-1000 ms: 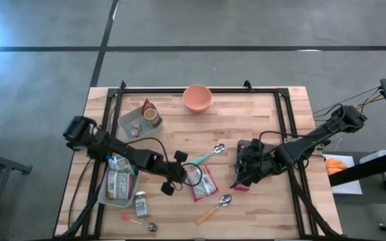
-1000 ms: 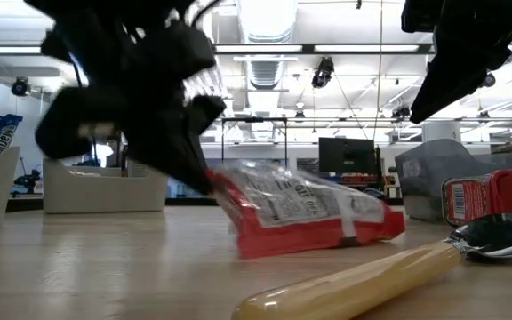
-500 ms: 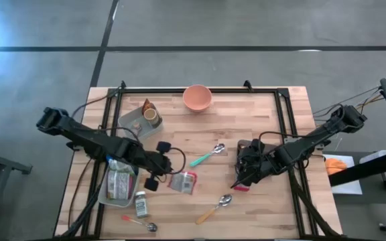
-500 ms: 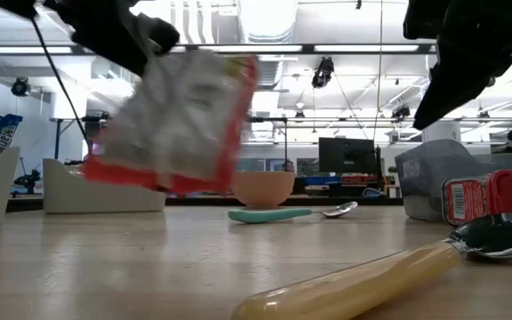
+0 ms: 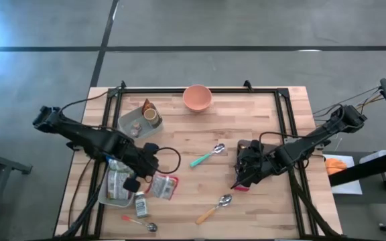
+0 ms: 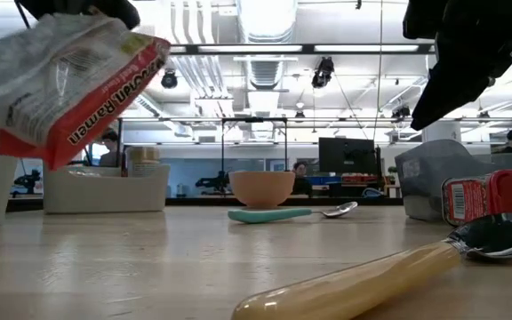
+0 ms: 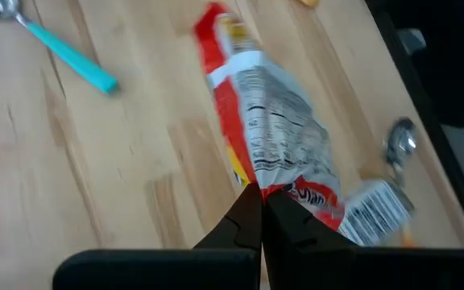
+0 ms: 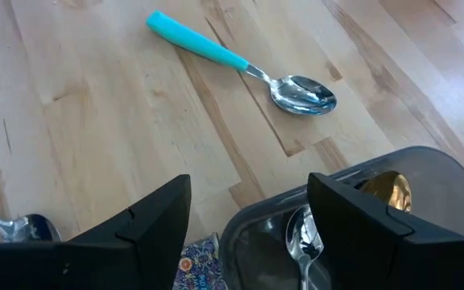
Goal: Pick & Place Food Item
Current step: Put the pink noodle pack into the bottom gray bin
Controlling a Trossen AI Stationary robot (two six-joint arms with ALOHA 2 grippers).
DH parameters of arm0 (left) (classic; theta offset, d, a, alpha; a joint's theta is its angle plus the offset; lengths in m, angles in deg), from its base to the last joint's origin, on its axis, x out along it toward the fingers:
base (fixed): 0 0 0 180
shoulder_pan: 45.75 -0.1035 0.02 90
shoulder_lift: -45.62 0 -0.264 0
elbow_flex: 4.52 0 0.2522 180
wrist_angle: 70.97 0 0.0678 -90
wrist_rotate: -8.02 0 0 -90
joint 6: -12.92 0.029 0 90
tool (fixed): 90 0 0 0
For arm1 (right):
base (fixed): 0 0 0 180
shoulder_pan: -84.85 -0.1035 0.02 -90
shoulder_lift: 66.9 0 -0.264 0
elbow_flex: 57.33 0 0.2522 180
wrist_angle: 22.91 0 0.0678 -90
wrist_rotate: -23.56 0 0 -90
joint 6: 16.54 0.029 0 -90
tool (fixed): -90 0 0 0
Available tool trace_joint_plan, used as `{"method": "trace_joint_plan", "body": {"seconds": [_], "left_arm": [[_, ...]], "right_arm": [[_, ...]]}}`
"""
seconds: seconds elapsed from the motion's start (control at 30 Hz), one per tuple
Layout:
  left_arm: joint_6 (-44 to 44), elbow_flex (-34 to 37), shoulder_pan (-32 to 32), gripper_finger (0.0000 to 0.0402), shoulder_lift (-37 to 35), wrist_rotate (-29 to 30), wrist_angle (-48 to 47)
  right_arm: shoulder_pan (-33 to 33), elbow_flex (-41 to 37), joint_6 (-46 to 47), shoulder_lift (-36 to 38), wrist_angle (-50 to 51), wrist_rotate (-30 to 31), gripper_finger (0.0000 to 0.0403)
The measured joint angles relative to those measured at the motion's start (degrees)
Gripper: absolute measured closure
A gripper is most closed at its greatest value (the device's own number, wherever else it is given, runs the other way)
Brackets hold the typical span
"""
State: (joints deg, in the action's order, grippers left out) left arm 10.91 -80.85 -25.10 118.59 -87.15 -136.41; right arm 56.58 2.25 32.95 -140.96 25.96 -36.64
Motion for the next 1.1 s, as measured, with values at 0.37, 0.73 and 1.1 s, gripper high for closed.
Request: {"method": "trace_joint_plan", "body": {"seconds": [0.37, 0.73, 1.1], "left_arm": [[-5.34, -11.52, 2.99, 0.0401, -0.04, -0.87, -20.69], [-17.13, -15.1, 9.97, 0.0401, -7.01, 0.59, -29.55], [-31.77, -13.98, 21.55, 0.0401, -12.57, 0.46, -38.4]], "right_arm": [[0.0, -0.15, 0.02, 0.0, -0.17, 0.0, 0.0155], [0.0, -0.26, 0.01, 0.0, -0.79, 0.0, 0.0155], [0.0, -0.26, 1.51, 0.0, -3.26, 0.02, 0.0155]]}}
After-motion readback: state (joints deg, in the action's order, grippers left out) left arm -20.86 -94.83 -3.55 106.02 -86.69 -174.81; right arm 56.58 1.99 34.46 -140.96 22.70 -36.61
